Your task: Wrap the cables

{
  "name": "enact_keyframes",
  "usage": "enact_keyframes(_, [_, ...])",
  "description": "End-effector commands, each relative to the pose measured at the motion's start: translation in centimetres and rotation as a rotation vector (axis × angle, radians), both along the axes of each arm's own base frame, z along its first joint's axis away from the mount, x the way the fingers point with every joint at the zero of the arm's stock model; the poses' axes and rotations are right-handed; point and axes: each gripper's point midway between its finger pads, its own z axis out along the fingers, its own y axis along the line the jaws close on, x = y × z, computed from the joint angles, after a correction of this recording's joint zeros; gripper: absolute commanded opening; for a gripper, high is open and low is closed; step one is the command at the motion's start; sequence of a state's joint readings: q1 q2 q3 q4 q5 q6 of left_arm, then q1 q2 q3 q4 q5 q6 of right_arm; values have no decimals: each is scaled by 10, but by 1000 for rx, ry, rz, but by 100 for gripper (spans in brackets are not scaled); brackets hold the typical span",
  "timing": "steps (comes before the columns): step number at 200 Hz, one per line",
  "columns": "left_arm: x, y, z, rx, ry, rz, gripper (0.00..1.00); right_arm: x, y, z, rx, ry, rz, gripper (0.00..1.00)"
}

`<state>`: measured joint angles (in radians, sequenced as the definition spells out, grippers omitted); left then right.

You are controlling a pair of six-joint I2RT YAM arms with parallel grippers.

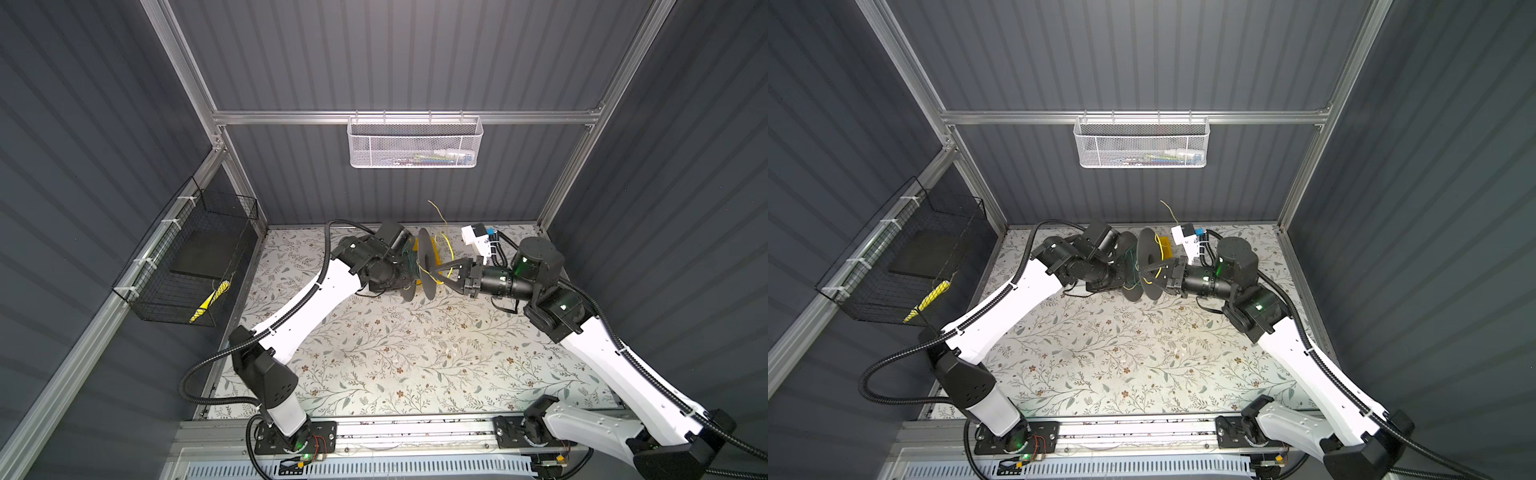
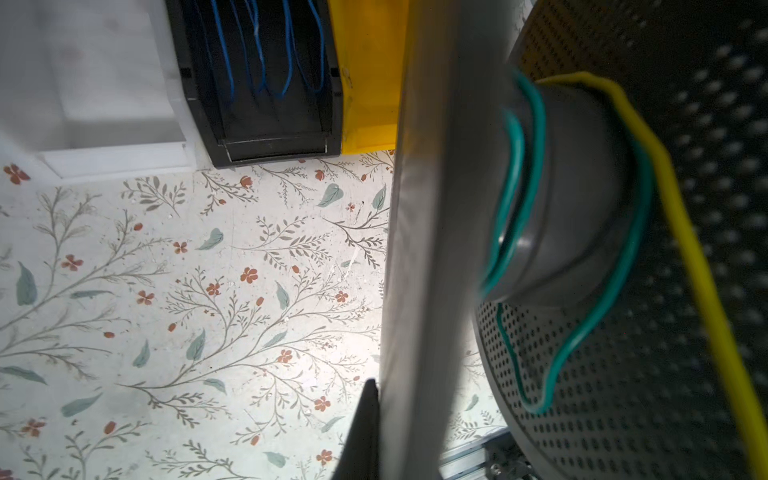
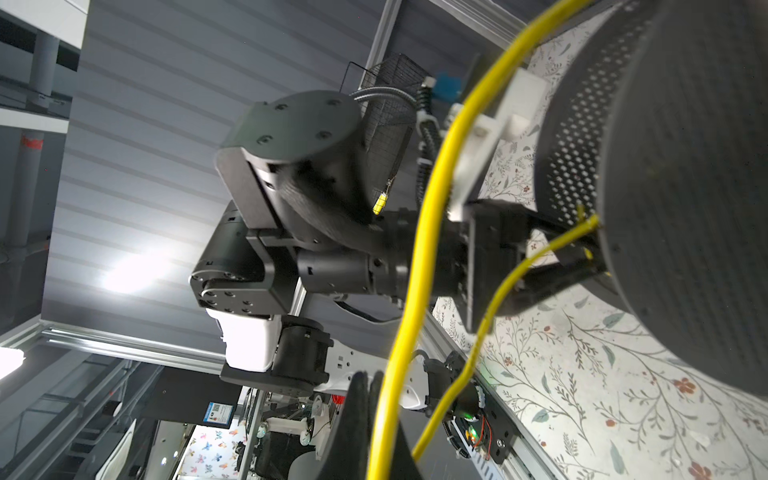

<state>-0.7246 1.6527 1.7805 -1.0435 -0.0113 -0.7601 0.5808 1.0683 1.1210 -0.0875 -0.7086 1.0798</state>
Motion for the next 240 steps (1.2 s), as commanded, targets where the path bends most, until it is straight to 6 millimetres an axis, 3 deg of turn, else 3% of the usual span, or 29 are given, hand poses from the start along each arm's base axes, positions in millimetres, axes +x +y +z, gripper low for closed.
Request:
enact_keyframes(1, [38,9,34,-178,-98,192,0,-37,0,17,69,-30,101,0])
enact_keyframes(47, [52,-3,59,-369,-136,260,0,-49,2,-20,56,17,86,0])
enact_keyframes(73, [52,-3,77,-443,-168,261,0,-48,-5,-39,42,28,37,0])
enact_keyframes(100, [53,4,104,-554,-235,271,0,-48,-13,-76,-4,84,-9,0])
enact_keyframes(122, [48,2,116,-620,-247,252,0,-43,-23,-95,-27,103,-73,0])
enact_keyframes(161, [32,-2,122,-679,-244,181,0,-20,-41,-106,-40,121,-180,0])
enact_keyframes(183, [19,6,130,-697,-269,141,0,-7,-52,-108,-35,127,-219,0])
enact_keyframes(207, [8,16,148,-741,-325,112,0,-1,-52,-108,-29,133,-204,0])
enact_keyframes(212, [6,15,152,-753,-331,95,0,0,-51,-109,-29,134,-202,0])
enact_keyframes(214, [7,14,141,-742,-311,94,0,0,-50,-110,-30,137,-199,0])
enact_keyframes(218, [5,12,139,-747,-304,81,0,0,-50,-111,-32,141,-197,0])
enact_keyframes(240, [-7,2,153,-830,-330,-25,0,5,-51,-118,-36,147,-211,0])
